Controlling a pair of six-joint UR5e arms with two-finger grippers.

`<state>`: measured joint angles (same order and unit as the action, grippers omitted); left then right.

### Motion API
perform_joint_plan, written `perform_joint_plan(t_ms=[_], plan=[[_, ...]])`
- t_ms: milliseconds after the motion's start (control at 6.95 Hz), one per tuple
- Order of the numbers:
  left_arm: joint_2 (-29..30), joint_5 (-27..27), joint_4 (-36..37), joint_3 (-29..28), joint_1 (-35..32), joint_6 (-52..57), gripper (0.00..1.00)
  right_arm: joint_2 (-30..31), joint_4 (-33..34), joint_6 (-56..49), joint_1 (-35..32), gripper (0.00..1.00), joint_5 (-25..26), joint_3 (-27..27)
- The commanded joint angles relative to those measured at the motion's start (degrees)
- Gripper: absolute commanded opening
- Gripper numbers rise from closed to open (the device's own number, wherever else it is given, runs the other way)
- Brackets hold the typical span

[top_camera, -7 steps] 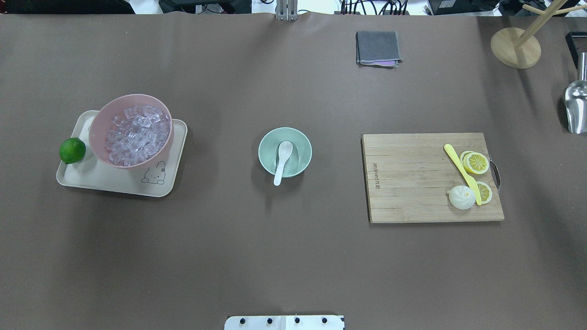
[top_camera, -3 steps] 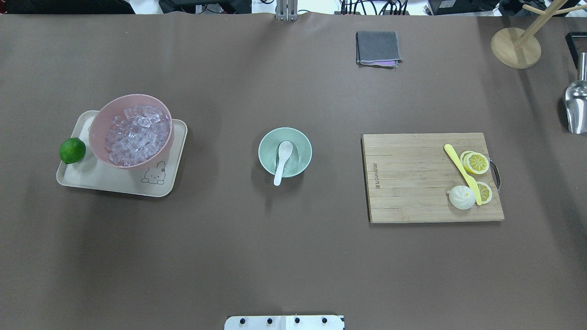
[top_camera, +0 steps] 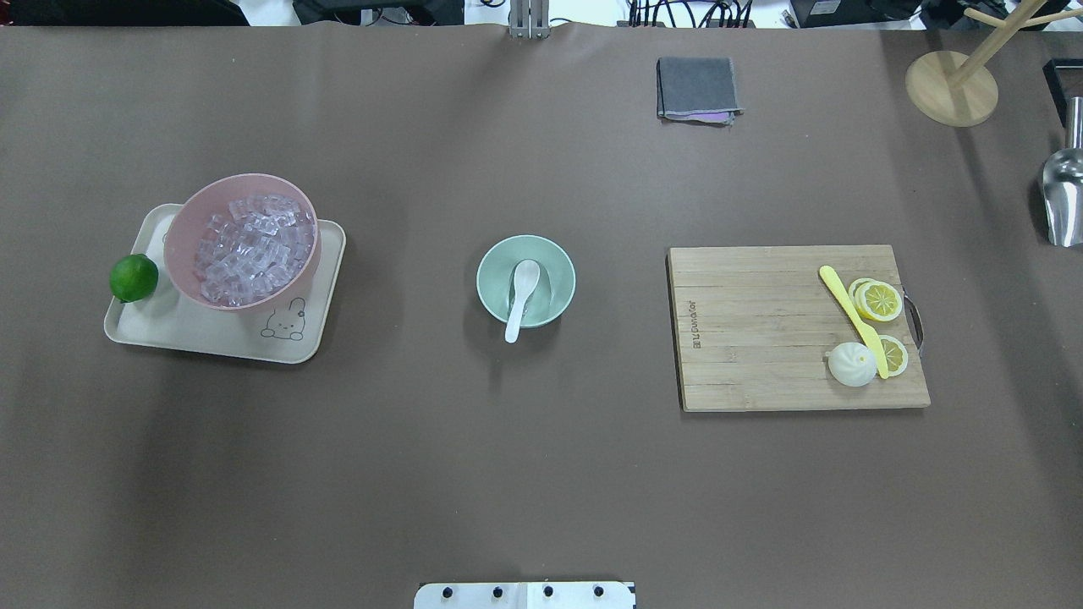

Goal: Put spoon and ice into bowl

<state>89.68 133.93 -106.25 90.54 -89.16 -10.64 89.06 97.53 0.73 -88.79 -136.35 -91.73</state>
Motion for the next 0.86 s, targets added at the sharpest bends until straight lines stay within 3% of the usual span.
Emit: perform_joint_plan(t_ms=[0,719], plan=[[-0.12,-0.16,1.83,0.42,0.03,-0.09,0.98,0.06,-0.06,-0.02,-0.07,1.0,-0.4,-0.11],[0.32,-0.25,1.83,-0.1,0.12,-0.17,0.98,0.06,-0.06,-0.02,-0.07,1.0,-0.4,-0.38]])
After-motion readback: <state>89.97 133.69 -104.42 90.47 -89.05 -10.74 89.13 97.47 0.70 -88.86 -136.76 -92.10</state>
